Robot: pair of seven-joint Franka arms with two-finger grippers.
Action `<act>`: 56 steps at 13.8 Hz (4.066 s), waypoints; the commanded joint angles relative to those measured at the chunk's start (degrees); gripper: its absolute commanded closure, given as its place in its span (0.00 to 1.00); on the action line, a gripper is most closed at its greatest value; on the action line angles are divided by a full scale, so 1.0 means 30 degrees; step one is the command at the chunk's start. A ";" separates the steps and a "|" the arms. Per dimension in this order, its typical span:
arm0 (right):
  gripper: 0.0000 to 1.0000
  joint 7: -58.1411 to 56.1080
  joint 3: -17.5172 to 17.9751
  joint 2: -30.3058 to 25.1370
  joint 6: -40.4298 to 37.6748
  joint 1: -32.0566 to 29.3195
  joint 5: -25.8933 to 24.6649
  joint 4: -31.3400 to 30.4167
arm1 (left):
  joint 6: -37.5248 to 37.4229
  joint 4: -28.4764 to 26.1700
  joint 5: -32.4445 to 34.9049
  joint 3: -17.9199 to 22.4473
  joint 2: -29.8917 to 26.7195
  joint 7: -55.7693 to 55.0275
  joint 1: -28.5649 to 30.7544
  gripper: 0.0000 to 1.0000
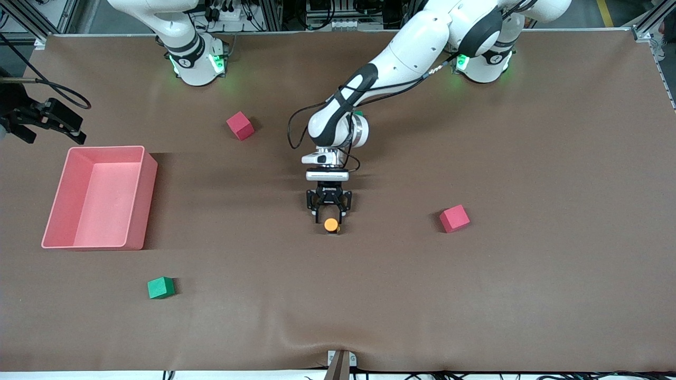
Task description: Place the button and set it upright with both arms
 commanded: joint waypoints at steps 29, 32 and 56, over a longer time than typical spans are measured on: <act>0.00 -0.0127 -0.0040 0.0209 -0.0268 0.0007 -0.0143 0.0346 | -1.1736 -0.3154 -3.4362 -0.1892 -1.8987 4.1497 1.7492 0.00; 0.00 -0.0127 -0.0040 0.0209 -0.0268 0.0007 -0.0143 0.0346 | -1.0657 -0.4939 -3.4362 -0.1892 -2.0246 4.1734 1.8108 0.00; 0.00 -0.0098 -0.0040 0.0239 -0.0268 0.0007 -0.0143 0.0375 | -1.3463 -0.1666 -3.4187 -0.1862 -2.0837 4.3258 1.8577 0.00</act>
